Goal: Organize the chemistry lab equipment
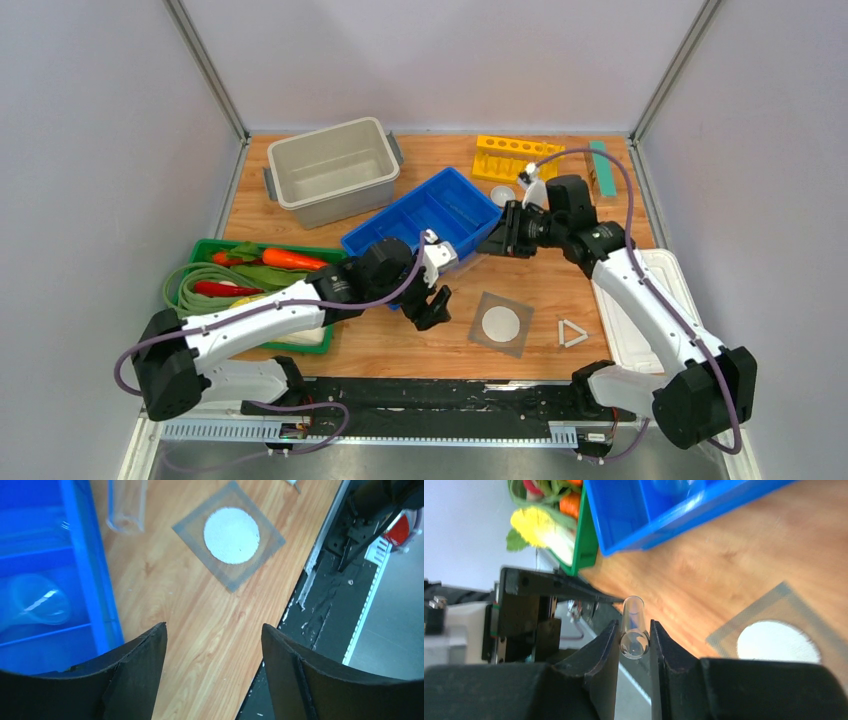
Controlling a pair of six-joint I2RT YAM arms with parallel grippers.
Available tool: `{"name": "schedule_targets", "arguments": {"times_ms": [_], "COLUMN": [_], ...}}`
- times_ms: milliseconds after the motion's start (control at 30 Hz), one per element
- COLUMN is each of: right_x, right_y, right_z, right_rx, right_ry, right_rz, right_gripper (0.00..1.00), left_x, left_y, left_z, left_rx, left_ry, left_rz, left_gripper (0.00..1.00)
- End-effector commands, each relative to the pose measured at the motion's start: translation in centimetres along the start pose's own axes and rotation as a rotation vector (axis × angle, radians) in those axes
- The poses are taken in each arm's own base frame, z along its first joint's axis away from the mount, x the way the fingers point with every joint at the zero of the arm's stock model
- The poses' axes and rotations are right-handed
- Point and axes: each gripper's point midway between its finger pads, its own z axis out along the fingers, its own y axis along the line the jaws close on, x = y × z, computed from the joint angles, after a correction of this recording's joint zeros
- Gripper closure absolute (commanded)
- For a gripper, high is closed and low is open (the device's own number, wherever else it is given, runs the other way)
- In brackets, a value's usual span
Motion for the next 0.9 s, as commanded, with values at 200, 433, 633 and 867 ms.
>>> {"name": "schedule_targets", "arguments": {"times_ms": [200,433,633,867], "right_x": [-14.0,-22.4,-27.5,-30.0], "right_y": [-2.1,-5.7,-9.1,-13.0], "right_z": [-5.4,-6.2,-3.9,-1.2], "right_rx": [0.454,0.717,0.836,0.88], "right_ry": [-0.383,-0.438,-0.394,-0.364], "right_rz": [-0.239,-0.312,-0.354,-0.35], "right_gripper": [0.75,0.74,0.73,0.73], "left_x": [-6.3,-3.8,-3.1,-2.9], "left_y": [4.5,8.3,9.8,9.9], "left_z": [-11.3,-14.8,-16.4,-16.3], "left_rx": [-0.409,-0.648,-0.761,-0.773], "left_ry": [-0.033,-0.037,-0.022,-0.002], "left_rz": [0.138,0.218,0.204,0.205], "left_gripper": [0.21,0.21,0.21,0.22]}}
